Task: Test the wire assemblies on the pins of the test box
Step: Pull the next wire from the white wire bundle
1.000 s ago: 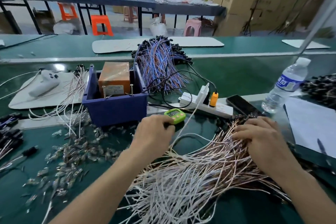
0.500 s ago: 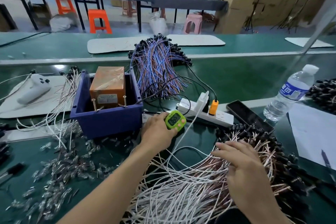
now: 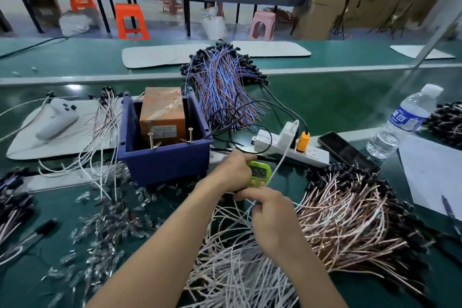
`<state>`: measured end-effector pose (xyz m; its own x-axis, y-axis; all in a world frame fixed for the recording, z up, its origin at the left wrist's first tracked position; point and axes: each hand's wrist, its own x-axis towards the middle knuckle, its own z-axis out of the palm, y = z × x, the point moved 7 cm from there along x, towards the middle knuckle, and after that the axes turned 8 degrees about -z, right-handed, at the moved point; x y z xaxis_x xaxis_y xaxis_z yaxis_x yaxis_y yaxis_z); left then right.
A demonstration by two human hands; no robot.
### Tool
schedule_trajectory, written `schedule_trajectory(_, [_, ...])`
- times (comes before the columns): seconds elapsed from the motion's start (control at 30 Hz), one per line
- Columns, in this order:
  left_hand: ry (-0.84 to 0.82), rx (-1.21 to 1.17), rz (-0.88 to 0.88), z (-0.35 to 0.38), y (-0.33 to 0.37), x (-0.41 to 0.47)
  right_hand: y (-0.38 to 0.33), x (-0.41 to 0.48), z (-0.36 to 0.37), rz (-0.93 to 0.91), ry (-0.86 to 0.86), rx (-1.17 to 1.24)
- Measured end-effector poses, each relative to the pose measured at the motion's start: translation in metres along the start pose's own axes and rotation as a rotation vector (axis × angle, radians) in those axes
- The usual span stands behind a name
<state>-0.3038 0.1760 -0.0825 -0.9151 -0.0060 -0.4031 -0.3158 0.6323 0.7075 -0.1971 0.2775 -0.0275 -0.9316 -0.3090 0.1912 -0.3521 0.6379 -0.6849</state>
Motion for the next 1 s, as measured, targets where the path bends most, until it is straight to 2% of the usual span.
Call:
schedule_trajectory(0.1, [-0.011, -0.054, 0.008, 0.001, -0.006, -0.008, 0.0, 0.0, 0.018, 0.061, -0.088, -0.031])
schedule_trajectory(0.23, [0.092, -0.052, 0.043, -0.021, -0.014, -0.032, -0.005, 0.0, 0.035, 0.126, -0.143, -0.055])
schedule_trajectory(0.37, [0.142, -0.076, 0.123, -0.041, -0.03, -0.071, -0.024, 0.005, 0.034, 0.14, 0.016, -0.013])
schedule_trajectory(0.57, [0.079, -0.069, 0.148, -0.05, -0.064, -0.113, -0.035, 0.015, 0.029, 0.199, 0.18, -0.032])
schedule_trajectory(0.63, [0.066, -0.083, 0.138, -0.051, -0.073, -0.121, -0.037, 0.019, 0.03, 0.188, 0.13, -0.034])
schedule_trajectory(0.73, [0.166, -0.145, 0.132, -0.063, -0.083, -0.134, -0.031, 0.016, 0.037, 0.194, -0.046, -0.06])
schedule_trajectory(0.83, [0.235, -0.261, 0.121, -0.075, -0.092, -0.149, -0.034, 0.011, 0.036, 0.153, -0.029, -0.059])
schedule_trajectory(1.0, [0.323, -0.397, 0.073, -0.09, -0.111, -0.174, -0.079, 0.019, 0.062, 0.019, -0.084, 0.226])
